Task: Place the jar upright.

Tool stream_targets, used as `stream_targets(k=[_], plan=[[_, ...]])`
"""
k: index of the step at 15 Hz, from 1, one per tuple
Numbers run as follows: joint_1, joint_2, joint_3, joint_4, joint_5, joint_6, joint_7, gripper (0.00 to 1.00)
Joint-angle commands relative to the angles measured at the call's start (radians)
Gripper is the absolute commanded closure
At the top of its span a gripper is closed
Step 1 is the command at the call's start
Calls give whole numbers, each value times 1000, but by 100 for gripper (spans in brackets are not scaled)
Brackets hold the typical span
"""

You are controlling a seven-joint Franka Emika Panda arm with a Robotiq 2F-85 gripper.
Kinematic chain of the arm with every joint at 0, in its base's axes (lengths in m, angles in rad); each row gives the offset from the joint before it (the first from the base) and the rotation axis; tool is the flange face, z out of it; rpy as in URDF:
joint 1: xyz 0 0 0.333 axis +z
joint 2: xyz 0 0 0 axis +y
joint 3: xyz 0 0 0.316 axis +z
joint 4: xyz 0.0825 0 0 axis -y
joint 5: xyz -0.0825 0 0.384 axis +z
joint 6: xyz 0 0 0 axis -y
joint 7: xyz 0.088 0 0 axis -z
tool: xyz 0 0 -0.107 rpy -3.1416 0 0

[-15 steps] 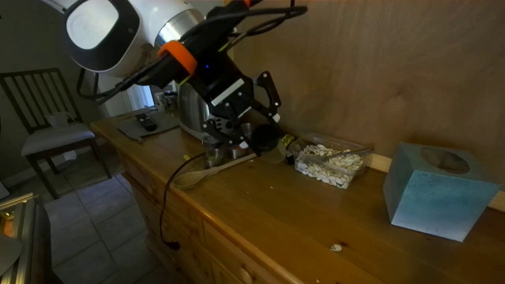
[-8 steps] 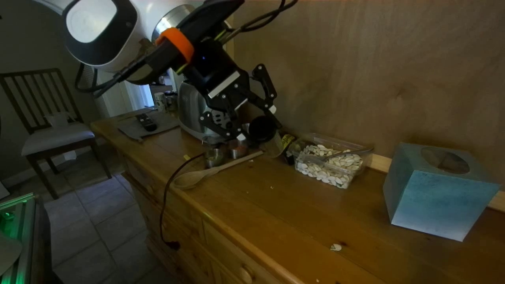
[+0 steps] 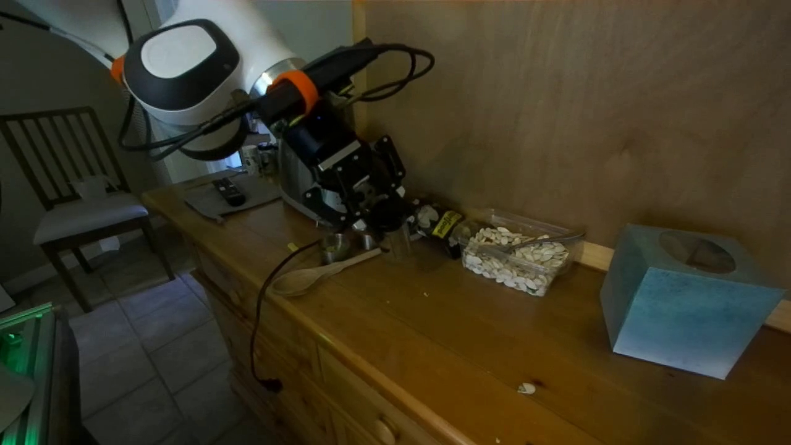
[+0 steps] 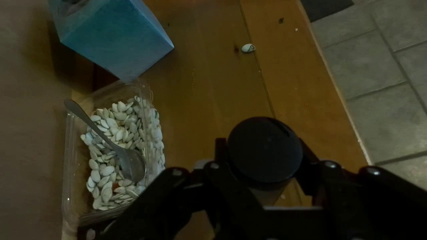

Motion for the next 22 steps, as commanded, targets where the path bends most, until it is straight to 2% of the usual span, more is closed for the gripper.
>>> stream_targets(k=[1,10,15,22], plan=[[-21,127,26,6,-124,20,109,76],[-65,294,136,20,-287,71,258,76],[-76,357,160,25,-332,98,292,76],[-88,374,188,24,-357,128,287,76]])
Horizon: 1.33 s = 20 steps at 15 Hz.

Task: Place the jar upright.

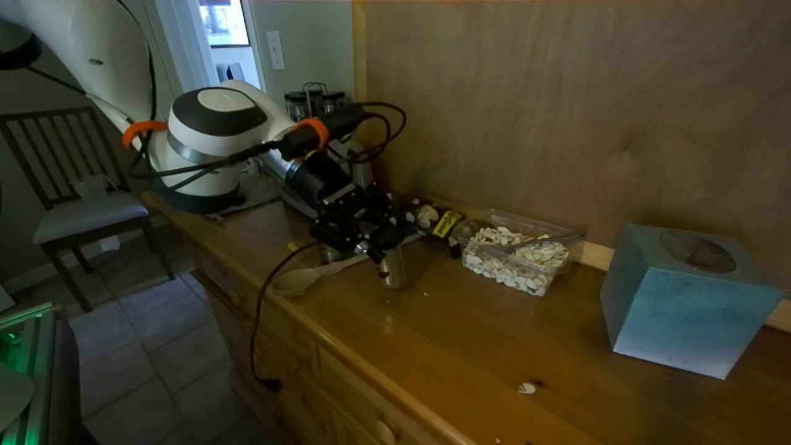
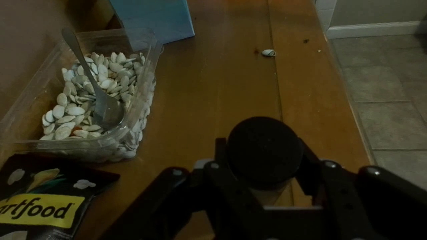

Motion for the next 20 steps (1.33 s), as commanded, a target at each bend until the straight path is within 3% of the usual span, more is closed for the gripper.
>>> stream_targets(k=[1,4,5,6,7,8,11,17,20], plan=[[-29,22,15,14,-45,35,29,76],[-35,19,26,15,-50,39,27,76],[-37,17,28,15,-51,40,26,64],[-39,13,29,14,-53,41,23,44],[-40,15,29,15,-52,41,25,37],[-40,14,27,15,-53,44,24,19],[-41,6,20,15,-51,59,19,1],[-29,-50,-19,10,-48,69,0,0],[-16,-154,-43,2,-72,17,-60,0]])
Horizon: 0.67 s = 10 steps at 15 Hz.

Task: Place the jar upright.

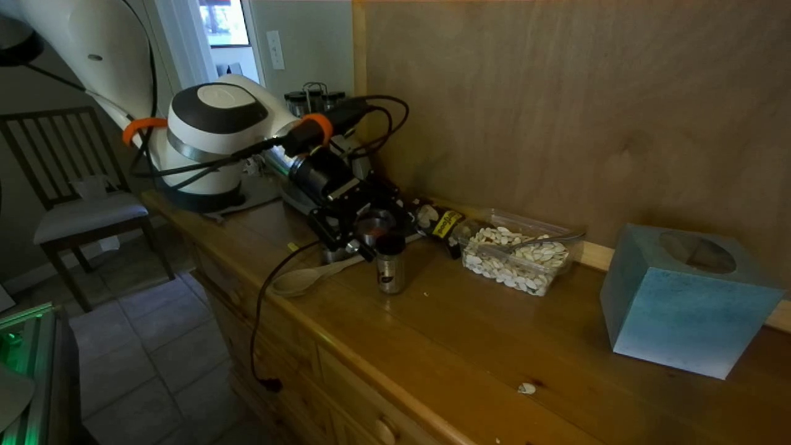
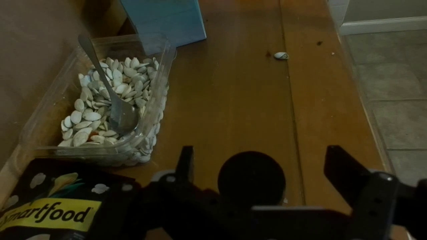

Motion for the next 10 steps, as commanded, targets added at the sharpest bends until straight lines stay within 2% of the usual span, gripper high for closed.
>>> stream_targets(k=[1,4,6,10], plan=[[15,-172,-45,-7,-72,-51,-79,0],[63,-293,-117,-12,-110,-125,-160,0],[121,-380,-174,-34,-64,-160,-310,0],[291,-557,-362,-17,-38,-319,-543,0]])
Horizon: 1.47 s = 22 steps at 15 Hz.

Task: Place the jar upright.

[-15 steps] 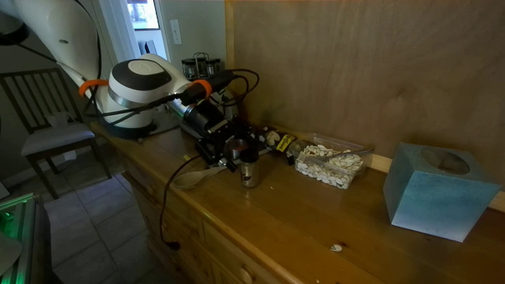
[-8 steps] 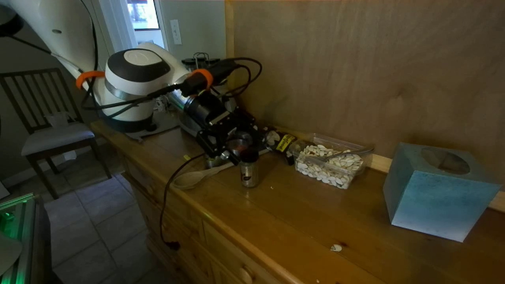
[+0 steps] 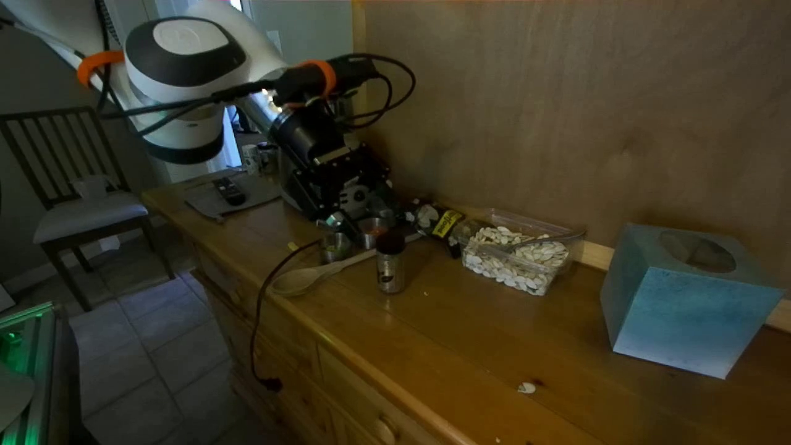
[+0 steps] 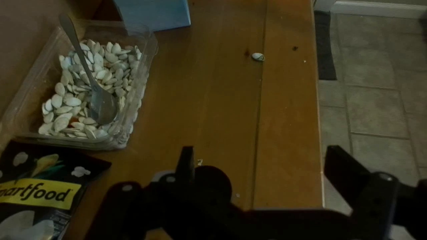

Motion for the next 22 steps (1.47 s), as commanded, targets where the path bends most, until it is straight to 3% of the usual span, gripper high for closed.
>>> stream_targets(k=[1,3,6,9,10,16,20,21,22], plan=[[191,-242,-200,18,22,-165,-220,0],[308,-293,-324,51,96,-259,-313,0],[444,-300,-469,117,308,-410,-422,0],[489,-243,-536,183,480,-587,-413,0],[408,-205,-471,207,592,-641,-458,0],[315,-122,-484,282,835,-933,-381,0],[275,-69,-510,278,996,-993,-332,0],[243,-87,-460,279,935,-974,-370,0],[240,-81,-467,279,965,-975,-367,0]])
